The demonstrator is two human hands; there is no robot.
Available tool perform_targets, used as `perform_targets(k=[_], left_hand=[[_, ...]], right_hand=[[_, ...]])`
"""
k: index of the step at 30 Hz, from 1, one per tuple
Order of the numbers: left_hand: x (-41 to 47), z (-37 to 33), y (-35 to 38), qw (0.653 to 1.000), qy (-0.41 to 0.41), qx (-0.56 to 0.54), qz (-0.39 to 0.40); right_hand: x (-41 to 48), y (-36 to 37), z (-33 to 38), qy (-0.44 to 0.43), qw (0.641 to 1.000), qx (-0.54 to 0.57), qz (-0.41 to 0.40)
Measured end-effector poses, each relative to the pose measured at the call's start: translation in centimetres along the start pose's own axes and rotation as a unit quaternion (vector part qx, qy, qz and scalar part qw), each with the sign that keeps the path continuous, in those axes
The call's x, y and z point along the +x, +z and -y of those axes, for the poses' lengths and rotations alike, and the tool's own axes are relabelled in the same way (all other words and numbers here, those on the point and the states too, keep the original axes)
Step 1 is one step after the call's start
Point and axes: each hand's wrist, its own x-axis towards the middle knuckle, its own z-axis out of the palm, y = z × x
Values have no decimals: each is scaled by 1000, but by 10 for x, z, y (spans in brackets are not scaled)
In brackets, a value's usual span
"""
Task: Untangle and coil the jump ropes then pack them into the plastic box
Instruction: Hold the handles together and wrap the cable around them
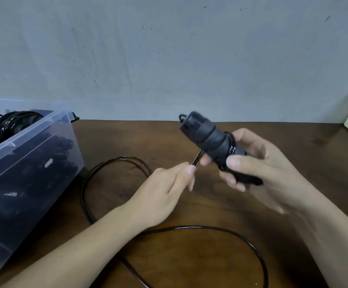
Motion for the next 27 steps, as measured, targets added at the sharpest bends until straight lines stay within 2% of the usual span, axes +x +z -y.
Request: perform_targets(k=[3,6,9,12,16,21,25,27], left_hand=[[-3,-4,4,997,-11,67,46],[-3,-7,5,988,-1,138,69],[-6,-7,-3,982,27,171,69],[-6,-5,-17,985,41,160,42],[-4,-1,-35,988,63,135,-25],[1,14,-49,997,49,53,-35],[3,18,-44,998,-2,-60,8],[3,20,-32,989,-32,-147,-3]], right_hand=[[3,-5,-6,2,988,-115,-105],[6,-4,-16,21,948,-282,-148],[9,-4,-29,32,911,-380,-157],[12,-11,-39,61,894,-427,-120],[10,-6,-42,113,919,-378,16],[4,8,-27,159,944,-209,200],[0,4,-17,122,964,-83,221],[-1,2,-18,96,972,-7,216]])
